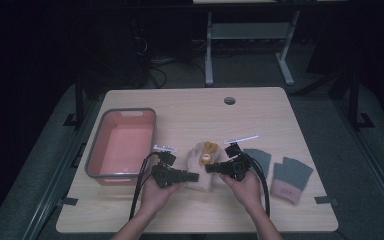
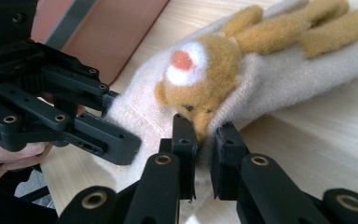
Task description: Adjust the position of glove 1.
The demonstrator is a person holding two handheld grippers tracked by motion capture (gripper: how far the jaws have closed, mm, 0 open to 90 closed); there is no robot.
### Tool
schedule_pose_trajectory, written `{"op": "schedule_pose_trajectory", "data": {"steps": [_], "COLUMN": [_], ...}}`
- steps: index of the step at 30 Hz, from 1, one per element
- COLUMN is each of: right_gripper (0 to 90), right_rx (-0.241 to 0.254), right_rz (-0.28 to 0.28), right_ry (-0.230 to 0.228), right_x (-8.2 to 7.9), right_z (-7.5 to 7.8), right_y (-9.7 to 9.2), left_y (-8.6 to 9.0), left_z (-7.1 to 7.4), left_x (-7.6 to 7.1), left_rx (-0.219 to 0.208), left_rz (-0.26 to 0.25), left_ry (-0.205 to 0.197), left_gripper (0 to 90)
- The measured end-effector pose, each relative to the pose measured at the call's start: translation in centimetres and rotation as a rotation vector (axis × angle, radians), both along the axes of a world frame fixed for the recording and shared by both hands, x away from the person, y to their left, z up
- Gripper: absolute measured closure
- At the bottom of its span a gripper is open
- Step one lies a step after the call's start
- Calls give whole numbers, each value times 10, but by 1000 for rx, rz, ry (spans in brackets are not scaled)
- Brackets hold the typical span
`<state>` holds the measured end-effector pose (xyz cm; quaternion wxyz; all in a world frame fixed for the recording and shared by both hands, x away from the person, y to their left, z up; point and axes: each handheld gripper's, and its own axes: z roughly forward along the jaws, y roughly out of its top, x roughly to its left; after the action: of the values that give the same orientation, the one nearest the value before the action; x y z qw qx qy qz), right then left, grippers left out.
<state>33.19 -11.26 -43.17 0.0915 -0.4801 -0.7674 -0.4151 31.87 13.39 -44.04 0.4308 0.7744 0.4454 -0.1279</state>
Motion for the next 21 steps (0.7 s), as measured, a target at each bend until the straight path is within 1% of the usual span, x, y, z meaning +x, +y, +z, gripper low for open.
{"op": "schedule_pose_trajectory", "data": {"steps": [4, 7, 11, 14, 15, 16, 17, 18, 19, 20, 21], "right_gripper": [818, 818, 818, 818, 818, 818, 818, 818, 818, 818, 818], "right_rx": [11, 26, 30, 32, 30, 36, 41, 43, 45, 44, 42], "right_rz": [3, 5, 7, 7, 11, 11, 7, 11, 8, 9, 13], "right_ry": [-5, -15, -20, -24, -25, -29, -22, -28, -19, -20, -26], "right_x": [1, 2, 3, 5, 5, 6, 6, 7, 7, 8, 9], "right_z": [5, 8, 14, 18, 20, 21, 22, 22, 23, 24, 25], "right_y": [0, 0, 1, 2, 2, 2, 2, 1, 2, 2, 2], "left_y": [1, 3, 4, 6, 6, 7, 7, 8, 8, 9, 9], "left_z": [6, 10, 15, 20, 21, 22, 23, 23, 24, 24, 25], "left_x": [1, 1, 2, 3, 3, 4, 5, 5, 5, 6, 5], "left_rx": [-2, -6, -8, 6, -1, 2, -7, -10, -16, -17, -20], "left_rz": [0, -2, -2, -16, -9, -16, -13, -14, -8, -12, -5], "left_ry": [-16, -20, -33, -70, -68, -72, -70, -67, -59, -64, -58], "left_gripper": [680, 679, 679, 679, 679, 679, 679, 679, 679, 679, 679]}}
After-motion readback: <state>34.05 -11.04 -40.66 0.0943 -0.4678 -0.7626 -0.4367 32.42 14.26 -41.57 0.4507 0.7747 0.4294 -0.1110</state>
